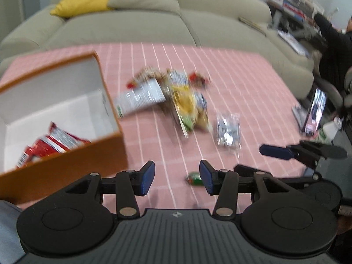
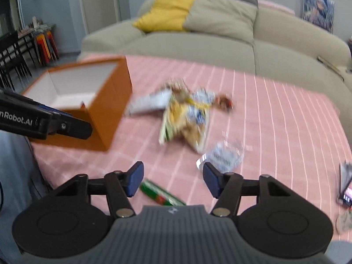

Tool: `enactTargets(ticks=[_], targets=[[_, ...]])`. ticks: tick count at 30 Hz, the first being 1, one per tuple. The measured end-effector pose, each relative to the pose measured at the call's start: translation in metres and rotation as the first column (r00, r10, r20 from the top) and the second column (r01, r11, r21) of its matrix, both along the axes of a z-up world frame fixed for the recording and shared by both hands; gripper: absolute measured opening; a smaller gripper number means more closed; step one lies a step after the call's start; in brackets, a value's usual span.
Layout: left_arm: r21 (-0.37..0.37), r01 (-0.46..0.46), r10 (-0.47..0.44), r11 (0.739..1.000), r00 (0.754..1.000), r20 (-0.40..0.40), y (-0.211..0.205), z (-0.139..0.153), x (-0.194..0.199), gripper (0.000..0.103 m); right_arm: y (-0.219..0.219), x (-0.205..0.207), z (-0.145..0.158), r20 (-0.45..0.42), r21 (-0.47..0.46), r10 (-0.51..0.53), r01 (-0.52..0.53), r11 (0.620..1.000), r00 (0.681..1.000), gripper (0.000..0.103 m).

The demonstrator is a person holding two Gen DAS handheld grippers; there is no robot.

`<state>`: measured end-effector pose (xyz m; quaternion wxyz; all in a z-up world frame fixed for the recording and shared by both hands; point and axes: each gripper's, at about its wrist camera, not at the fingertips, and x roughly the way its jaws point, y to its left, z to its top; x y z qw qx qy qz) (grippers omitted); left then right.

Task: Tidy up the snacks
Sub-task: 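Grasp the green sausage with the left tool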

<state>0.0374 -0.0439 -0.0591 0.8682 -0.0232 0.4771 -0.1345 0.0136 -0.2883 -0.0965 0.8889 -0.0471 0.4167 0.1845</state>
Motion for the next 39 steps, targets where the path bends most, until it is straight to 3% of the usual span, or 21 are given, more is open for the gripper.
enactTargets(ticks=[3,8,13,21,24,29,35,39], targets=[[0.015,0.03,-0.029,0.999,0.999,-0.034,-0.006,-0.011,-0.004,0.055,0.005,0.006,-0.01,-0.036,-0.008,0.025,-0.025,1.0,0.999,0.051],[0.008,0.05,-0.049,0.999,0.994,-0.093,-0.012,-0.028,-0.001,0.052,0.019,0.02,-0.03,-0.074,-0.11,0.076,-0.084,0.99,0.994,0.044],[-0.04,0.031,-0.039,0.999,0.975,-0.219,-0.03,-0.053,0.014,0.035,0.006,0.034,-0.043,-0.167,-0.155,0.033,-0.06,0.986,0.985,0.032],[-0.141,-0.017,-0.033,0.99,0.936,-0.349,-0.059,-0.082,0.03,0.03,-0.02,0.04,-0.056,-0.271,-0.175,-0.058,0.01,0.984,0.961,0.031],[-0.129,-0.068,0.018,0.989,0.935,-0.355,-0.059,-0.089,0.035,0.031,-0.022,0.041,-0.061,-0.301,-0.158,-0.061,0.013,0.987,0.952,0.029],[-0.174,-0.189,0.109,0.966,0.914,-0.39,-0.05,-0.094,0.047,0.039,-0.022,0.044,-0.068,-0.343,-0.101,-0.051,0.017,0.995,0.938,0.029],[-0.11,-0.198,0.14,0.974,0.908,-0.396,-0.063,-0.101,0.058,0.041,-0.013,0.047,-0.072,-0.34,-0.07,-0.021,-0.003,0.998,0.94,0.029],[-0.068,-0.174,0.134,0.982,0.911,-0.39,-0.073,-0.101,0.063,0.039,-0.02,0.049,-0.069,-0.329,-0.065,-0.054,0.035,0.997,0.943,0.029]])
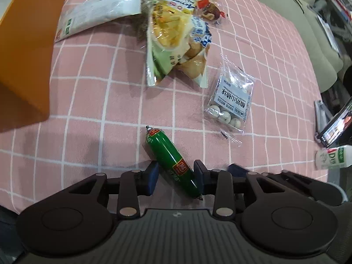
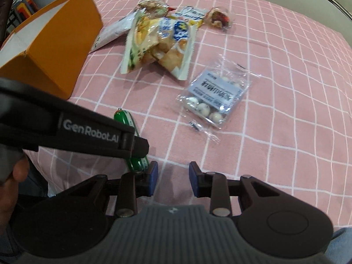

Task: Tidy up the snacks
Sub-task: 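Grasp the green sausage with the left tool, then grasp the bag of white candy balls with the right tool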

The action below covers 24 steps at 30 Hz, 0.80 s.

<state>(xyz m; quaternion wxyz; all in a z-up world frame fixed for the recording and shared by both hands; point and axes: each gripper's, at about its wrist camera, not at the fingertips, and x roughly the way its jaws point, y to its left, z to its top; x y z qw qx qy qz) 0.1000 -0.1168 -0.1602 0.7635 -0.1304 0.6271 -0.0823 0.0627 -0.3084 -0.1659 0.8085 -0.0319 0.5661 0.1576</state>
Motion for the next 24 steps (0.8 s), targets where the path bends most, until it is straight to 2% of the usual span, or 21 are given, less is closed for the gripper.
enactTargets(ticks=[5,7,10,11,12,13,20,22,24], targets=[[0.069,0.047,-0.05,0.996,0.998,0.034,-0.003,0.005,0.005,0.028,-0.013,0.005,0.01,0.053,0.01,-0.075,0.075,0.997,0.996,0.034],[0.098,0.06,-0.065,0.993,0.997,0.048,0.002,0.009,0.008,0.024,-0.016,0.008,0.011,0.074,0.019,-0.095,0.094,0.995,0.993,0.046],[0.156,0.079,-0.089,0.985,0.995,0.055,0.01,0.011,0.013,0.024,-0.02,0.016,0.014,0.117,0.026,-0.144,0.142,0.99,0.983,0.049],[0.169,0.08,-0.089,0.982,0.995,0.049,0.013,0.01,0.014,0.024,-0.022,0.02,0.015,0.134,0.026,-0.166,0.164,0.986,0.977,0.052],[0.168,0.078,-0.088,0.983,0.995,0.049,0.017,0.009,0.016,0.024,-0.024,0.025,0.015,0.145,0.032,-0.19,0.188,0.982,0.971,0.06],[0.164,0.079,-0.088,0.983,0.995,0.047,0.018,0.009,0.018,0.024,-0.026,0.031,0.014,0.145,0.042,-0.21,0.206,0.978,0.967,0.065],[0.173,0.101,-0.105,0.98,0.994,0.012,0.013,0.002,0.025,0.028,-0.024,0.068,-0.006,0.067,0.073,-0.283,0.279,0.958,0.957,0.066],[0.183,0.104,-0.108,0.978,0.994,0.015,0.011,0.001,0.025,0.029,-0.018,0.074,-0.008,0.062,0.069,-0.288,0.283,0.956,0.956,0.074],[0.187,0.111,-0.116,0.976,0.993,0.015,0.01,0.002,0.025,0.029,-0.012,0.081,-0.011,0.062,0.054,-0.284,0.281,0.958,0.957,0.075]])
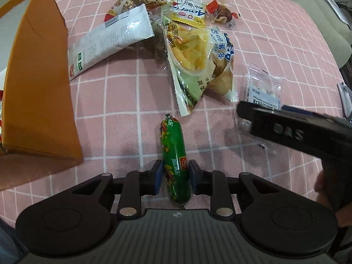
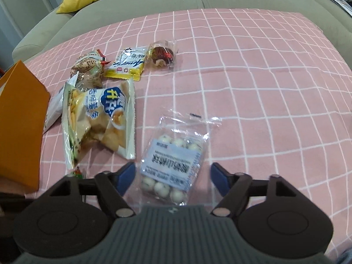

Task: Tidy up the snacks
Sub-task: 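Grasp the bag of white candy balls with the right tool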

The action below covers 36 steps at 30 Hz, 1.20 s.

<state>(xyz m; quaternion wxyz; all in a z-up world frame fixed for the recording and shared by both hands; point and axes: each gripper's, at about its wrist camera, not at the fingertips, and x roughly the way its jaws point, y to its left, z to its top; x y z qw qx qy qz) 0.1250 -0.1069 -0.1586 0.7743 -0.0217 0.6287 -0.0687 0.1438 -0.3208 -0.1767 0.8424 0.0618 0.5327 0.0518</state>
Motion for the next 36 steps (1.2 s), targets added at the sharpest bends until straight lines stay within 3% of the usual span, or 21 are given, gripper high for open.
enactTargets(ticks=[9,15,18,20,22,24,36], targets=[[-0.013,-0.005,0.005,1.0,1.0,-0.009,0.003,0.0,0.002,0.032,0.011,0.012,-0.009,-0.018,-0.12,0.029,-0.031,0.992,0.999,0.083],[-0.019,-0.006,0.006,1.0,1.0,-0.009,0.004,0.0,0.001,0.031,0.002,0.008,-0.008,-0.039,-0.103,-0.023,0.019,0.995,0.999,0.086],[-0.029,-0.001,0.001,1.0,1.0,-0.008,0.004,0.001,0.0,0.025,0.002,0.007,-0.009,-0.04,-0.107,-0.016,0.012,0.994,0.999,0.089],[-0.026,0.004,-0.004,1.0,1.0,-0.002,0.004,0.001,-0.001,0.025,0.004,0.005,-0.007,-0.033,-0.109,-0.004,0.001,0.994,0.999,0.082],[-0.025,0.008,-0.008,1.0,1.0,0.004,0.004,0.001,-0.002,0.025,0.007,0.002,-0.004,-0.023,-0.114,0.016,-0.019,0.993,1.0,0.066],[-0.024,0.005,-0.005,1.0,1.0,0.009,0.004,0.001,-0.003,0.025,0.01,0.0,-0.001,-0.016,-0.127,0.036,-0.038,0.991,0.999,0.059],[-0.049,-0.022,0.024,0.999,0.999,0.043,0.021,0.007,-0.02,0.024,0.004,-0.04,0.011,-0.033,-0.074,0.049,-0.051,0.996,0.998,0.055]])
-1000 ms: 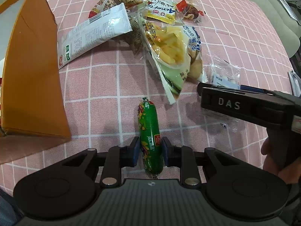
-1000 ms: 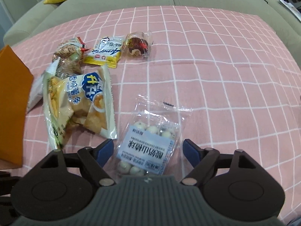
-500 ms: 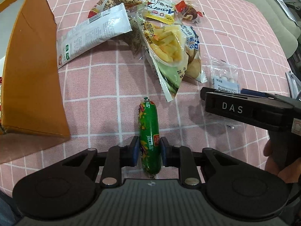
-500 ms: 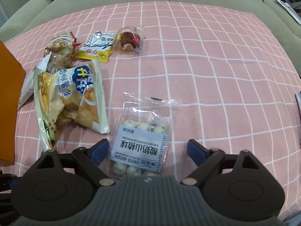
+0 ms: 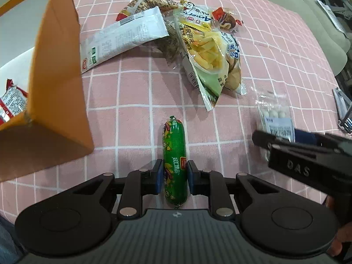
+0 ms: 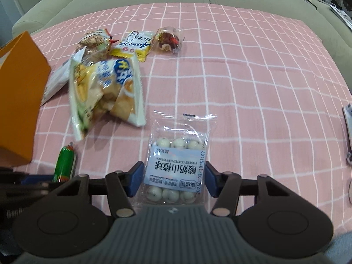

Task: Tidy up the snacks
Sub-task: 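Grasp the bag of white candy balls with the right tool, then carry the sausage with the left tool while the right tool carries the candy bag into the box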

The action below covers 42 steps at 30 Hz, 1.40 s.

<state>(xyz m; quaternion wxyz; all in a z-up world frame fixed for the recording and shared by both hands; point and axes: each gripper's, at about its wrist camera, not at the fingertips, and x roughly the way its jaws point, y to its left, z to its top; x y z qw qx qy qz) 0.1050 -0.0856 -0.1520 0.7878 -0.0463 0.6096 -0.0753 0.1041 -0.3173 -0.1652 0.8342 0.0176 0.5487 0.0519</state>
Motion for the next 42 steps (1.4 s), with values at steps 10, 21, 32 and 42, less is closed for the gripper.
enactTargets(ticks=[10,21,32,42], targets=[[-0.063,-0.015,0.019,0.998,0.998,0.065,0.018,0.021,-0.023,0.024,0.003,-0.039,0.024,0.029,0.116,0.013,-0.016,0.993,1.0,0.055],[-0.136,-0.027,0.053,0.99,0.98,0.191,0.036,0.071,-0.044,0.024,0.027,-0.056,0.063,0.11,0.155,0.067,-0.083,0.984,0.992,0.055],[-0.155,-0.142,0.187,0.978,0.925,0.331,0.1,0.14,-0.049,0.024,0.087,-0.046,0.134,0.29,0.197,0.25,-0.313,0.929,0.924,0.055],[-0.069,-0.26,0.266,0.963,0.882,0.388,0.166,0.167,-0.031,0.024,0.179,-0.024,0.178,0.398,0.135,0.452,-0.538,0.832,0.798,0.055]])
